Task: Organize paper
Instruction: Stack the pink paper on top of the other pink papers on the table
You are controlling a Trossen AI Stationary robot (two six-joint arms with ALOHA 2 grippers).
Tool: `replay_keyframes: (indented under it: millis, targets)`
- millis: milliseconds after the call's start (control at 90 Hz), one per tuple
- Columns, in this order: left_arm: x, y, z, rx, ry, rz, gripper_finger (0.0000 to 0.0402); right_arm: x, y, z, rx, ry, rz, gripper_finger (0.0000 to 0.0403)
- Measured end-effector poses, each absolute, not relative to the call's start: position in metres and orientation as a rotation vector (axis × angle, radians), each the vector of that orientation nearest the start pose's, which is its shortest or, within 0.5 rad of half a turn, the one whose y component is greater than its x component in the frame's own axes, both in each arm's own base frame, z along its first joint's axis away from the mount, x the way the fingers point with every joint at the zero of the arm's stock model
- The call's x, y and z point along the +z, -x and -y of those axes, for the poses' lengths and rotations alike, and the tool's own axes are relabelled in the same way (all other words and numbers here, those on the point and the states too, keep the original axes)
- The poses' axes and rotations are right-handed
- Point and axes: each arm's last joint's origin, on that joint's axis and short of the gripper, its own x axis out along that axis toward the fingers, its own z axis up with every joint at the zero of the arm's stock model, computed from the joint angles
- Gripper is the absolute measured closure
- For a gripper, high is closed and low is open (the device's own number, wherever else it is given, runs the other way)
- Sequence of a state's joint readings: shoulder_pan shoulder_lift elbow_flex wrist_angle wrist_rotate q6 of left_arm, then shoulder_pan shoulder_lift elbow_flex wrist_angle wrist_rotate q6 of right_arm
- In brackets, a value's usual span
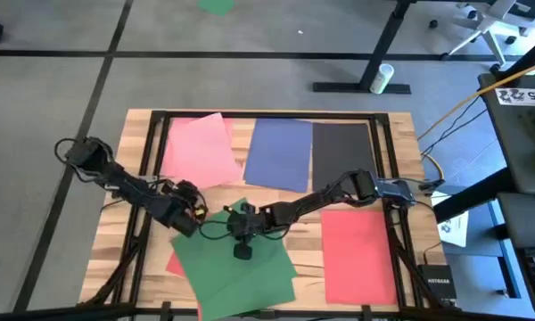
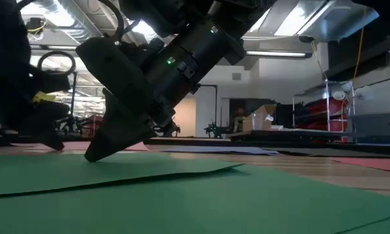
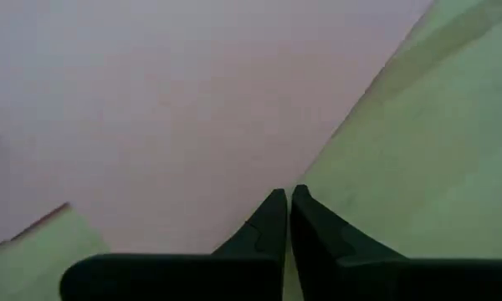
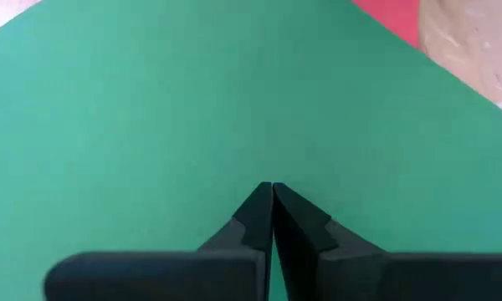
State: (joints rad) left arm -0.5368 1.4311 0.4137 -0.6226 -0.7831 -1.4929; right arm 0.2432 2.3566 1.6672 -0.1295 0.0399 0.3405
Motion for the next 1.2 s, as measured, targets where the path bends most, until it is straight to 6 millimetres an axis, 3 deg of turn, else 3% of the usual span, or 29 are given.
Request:
replay_keyframes:
  millis: [256, 689, 967, 1200]
  targets:
    - [0.104, -0.149, 0.07, 0.944, 0.297, -0.751, 0.0402, 0.11, -0.486, -0.119, 0.051, -0.205, -0.833, 0.0403]
    - [0.097, -0.141, 0.06, 0.977, 0.268, -0.836, 0.0402, 0.11, -0.485, -0.119, 0.053, -0.201, -0.834, 0.0403]
    - [0.098, -0.132, 0.077, 0.913, 0.297, -0.872, 0.0402, 0.11, -0.485, -0.122, 0.057, -0.199, -0.834, 0.0403]
    - [0.112, -0.128, 0.097, 0.881, 0.324, -0.978, 0.0402, 0.111, -0.483, -0.129, 0.051, -0.152, -0.82, 0.0403]
